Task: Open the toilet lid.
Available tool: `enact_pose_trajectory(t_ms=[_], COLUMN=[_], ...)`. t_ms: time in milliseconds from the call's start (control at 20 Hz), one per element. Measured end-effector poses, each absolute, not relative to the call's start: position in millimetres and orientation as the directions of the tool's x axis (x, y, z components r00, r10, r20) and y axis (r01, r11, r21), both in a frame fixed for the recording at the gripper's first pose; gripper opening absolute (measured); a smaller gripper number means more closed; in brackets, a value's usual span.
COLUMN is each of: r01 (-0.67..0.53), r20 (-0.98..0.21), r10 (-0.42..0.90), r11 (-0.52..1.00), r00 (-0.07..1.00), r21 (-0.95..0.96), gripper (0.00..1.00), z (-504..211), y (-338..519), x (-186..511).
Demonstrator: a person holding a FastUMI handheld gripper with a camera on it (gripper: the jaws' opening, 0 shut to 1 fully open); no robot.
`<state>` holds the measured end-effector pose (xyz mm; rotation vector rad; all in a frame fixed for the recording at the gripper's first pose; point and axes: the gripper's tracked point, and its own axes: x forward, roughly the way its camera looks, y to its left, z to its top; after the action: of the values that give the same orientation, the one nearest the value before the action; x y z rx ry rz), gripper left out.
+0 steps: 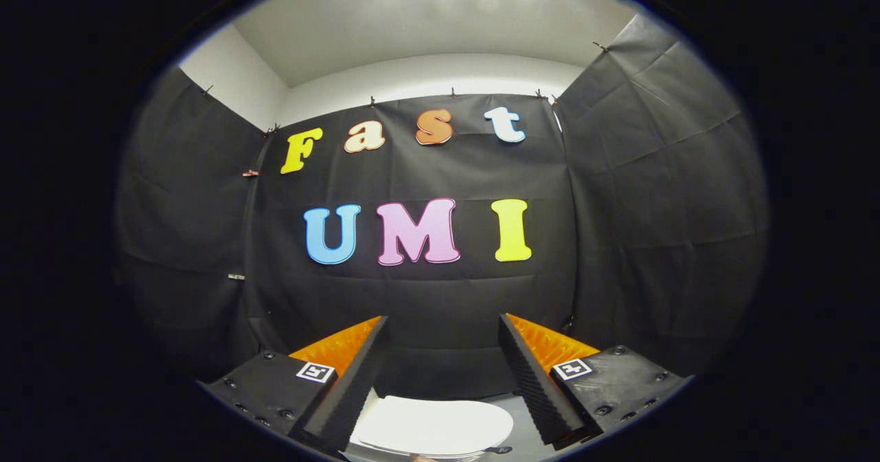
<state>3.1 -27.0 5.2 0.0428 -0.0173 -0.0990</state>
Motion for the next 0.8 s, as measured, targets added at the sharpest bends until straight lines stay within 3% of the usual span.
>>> enact_pose_trajectory(t_ms=[400,800], r01=[0.207,0.319], r20=[0.014,-0.093], r10=[-0.208,-0.308], r11=[0.977,0.933], r00=[0.978,0.947], r21=[0.045,0.168], gripper=[0.99,0.98], z=[-2,-74], y=[-65,-123], x=[6,20])
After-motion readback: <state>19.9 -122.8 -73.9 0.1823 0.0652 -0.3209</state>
